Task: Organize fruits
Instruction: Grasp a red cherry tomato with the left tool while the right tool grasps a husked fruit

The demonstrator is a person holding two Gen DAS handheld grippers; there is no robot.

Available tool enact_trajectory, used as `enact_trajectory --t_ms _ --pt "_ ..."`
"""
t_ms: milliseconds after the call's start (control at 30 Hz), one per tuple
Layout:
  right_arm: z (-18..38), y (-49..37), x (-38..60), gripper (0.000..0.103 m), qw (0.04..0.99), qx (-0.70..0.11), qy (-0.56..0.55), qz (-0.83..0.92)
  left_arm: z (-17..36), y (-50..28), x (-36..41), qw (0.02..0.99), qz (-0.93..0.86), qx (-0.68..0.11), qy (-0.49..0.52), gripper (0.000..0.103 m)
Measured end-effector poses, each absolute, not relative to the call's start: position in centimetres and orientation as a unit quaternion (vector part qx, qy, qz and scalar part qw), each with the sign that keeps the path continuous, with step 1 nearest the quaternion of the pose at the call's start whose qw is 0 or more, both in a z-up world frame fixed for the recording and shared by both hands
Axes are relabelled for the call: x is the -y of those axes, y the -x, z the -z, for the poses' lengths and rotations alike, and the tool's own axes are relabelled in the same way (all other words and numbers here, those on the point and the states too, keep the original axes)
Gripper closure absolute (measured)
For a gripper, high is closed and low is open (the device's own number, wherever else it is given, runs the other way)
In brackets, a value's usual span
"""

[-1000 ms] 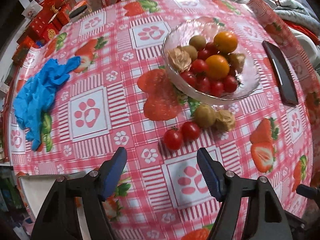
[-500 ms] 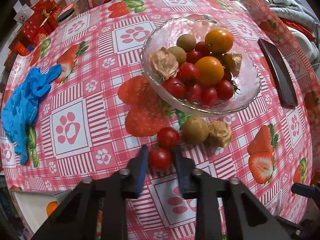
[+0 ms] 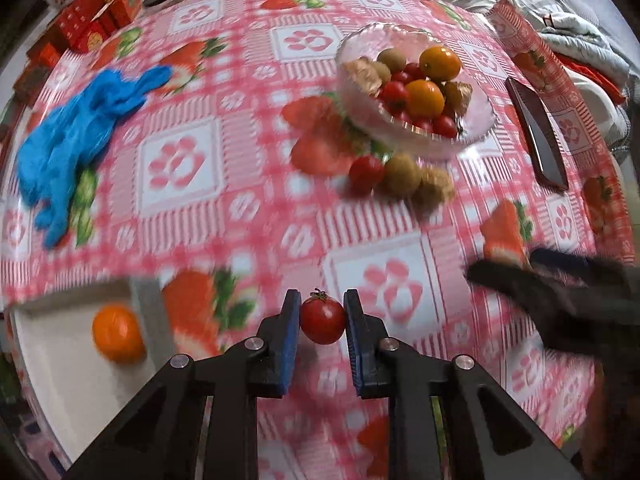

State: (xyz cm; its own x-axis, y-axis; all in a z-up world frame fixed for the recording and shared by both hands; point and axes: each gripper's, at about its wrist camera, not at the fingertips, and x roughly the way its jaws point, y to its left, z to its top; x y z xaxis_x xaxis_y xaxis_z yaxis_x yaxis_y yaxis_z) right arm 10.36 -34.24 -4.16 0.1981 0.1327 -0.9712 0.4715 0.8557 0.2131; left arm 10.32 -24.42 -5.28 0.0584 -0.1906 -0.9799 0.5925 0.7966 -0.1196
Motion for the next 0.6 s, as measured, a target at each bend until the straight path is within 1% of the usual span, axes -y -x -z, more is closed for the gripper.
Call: enact_trajectory --t_ms 67,167,200,233,267,367,400,433,500,533,600 --pt "4.3 -11.4 33.6 0.007 0.746 -0.620 -0.216 0.110 4.9 -9.6 23.0 0.708 0.273 -0.633 -0.154 0.080" --pt "4.8 -13.1 32.3 0.016 0.759 -0.617 -0.179 0.101 4.1 -8.0 21.1 0.707 0.270 -0.637 -0.146 0.080" --pt "5.0 -13.4 32.1 0.023 0.760 -0.618 -0.174 0.099 3.9 -7.7 20.4 0.707 0.267 -0.640 -0.141 0.080" --pt "5.3 -13.7 31.9 0.027 0.761 -0.619 -0.169 0.099 3.8 -7.8 20.2 0.707 0.266 -0.642 -0.136 0.080" --pt "5.2 -13.9 31.7 0.027 0.766 -0.615 -0.157 0.104 3.6 -7.5 19.6 0.707 0.262 -0.643 -0.133 0.080" --pt "5.1 -14.8 31.1 0.032 0.775 -0.607 -0.142 0.099 3.2 -7.2 18.1 0.708 0.255 -0.647 -0.121 0.080" --pt "5.0 -15.0 31.0 0.041 0.779 -0.604 -0.139 0.098 3.1 -7.1 17.7 0.709 0.253 -0.648 -0.119 0.080" --pt "5.0 -15.2 30.9 0.052 0.780 -0.603 -0.138 0.097 3.0 -7.1 17.3 0.710 0.251 -0.648 -0.117 0.080" --pt "4.9 -15.4 30.8 0.062 0.778 -0.604 -0.142 0.097 2.8 -7.1 16.5 0.710 0.246 -0.649 -0.114 0.080" --pt "4.9 -15.4 30.8 0.075 0.777 -0.605 -0.145 0.095 2.7 -7.1 16.1 0.711 0.245 -0.650 -0.112 0.080" --pt "4.8 -15.0 30.6 0.077 0.777 -0.605 -0.144 0.095 2.4 -7.0 15.2 0.712 0.242 -0.650 -0.109 0.080"
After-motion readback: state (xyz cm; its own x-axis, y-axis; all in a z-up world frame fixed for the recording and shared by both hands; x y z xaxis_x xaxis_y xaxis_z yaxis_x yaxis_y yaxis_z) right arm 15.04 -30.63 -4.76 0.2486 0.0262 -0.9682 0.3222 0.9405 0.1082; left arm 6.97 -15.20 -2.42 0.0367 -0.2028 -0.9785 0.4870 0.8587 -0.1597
